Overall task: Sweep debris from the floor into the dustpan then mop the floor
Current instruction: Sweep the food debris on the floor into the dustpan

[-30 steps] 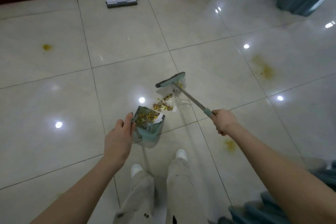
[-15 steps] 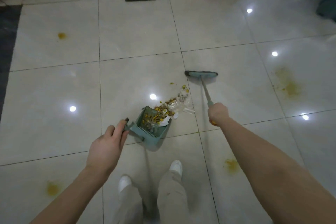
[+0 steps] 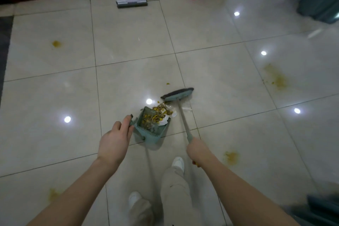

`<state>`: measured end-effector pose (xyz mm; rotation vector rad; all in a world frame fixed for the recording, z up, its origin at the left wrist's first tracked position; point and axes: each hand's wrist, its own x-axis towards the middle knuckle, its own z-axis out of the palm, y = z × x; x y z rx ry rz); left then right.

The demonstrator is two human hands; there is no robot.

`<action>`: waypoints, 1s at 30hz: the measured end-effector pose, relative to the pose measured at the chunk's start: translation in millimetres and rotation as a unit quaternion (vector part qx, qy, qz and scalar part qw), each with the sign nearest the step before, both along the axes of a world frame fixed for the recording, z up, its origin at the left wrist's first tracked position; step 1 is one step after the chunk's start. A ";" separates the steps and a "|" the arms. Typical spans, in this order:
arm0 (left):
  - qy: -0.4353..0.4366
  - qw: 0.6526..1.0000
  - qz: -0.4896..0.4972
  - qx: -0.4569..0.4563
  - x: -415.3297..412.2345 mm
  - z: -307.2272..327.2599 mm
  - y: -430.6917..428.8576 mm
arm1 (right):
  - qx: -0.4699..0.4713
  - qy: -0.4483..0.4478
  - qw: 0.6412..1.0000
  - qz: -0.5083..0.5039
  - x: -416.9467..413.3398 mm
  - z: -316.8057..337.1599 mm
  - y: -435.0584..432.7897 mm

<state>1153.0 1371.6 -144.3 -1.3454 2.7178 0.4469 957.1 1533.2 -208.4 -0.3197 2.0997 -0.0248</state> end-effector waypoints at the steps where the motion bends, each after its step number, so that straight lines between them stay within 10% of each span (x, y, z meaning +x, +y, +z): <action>1: -0.003 1.000 -0.006 0.004 3.6 0.2 5.4 | 0.012 -0.004 1.000 0.015 13.4 5.0 6.9; 15: 0.052 0.998 0.021 0.032 45.1 1.1 44.9 | 0.024 0.035 0.975 0.217 82.5 78.7 131.3; 30: 0.014 0.999 -0.006 0.037 98.0 0.0 78.3 | -0.050 0.086 0.995 -0.014 16.2 91.1 128.9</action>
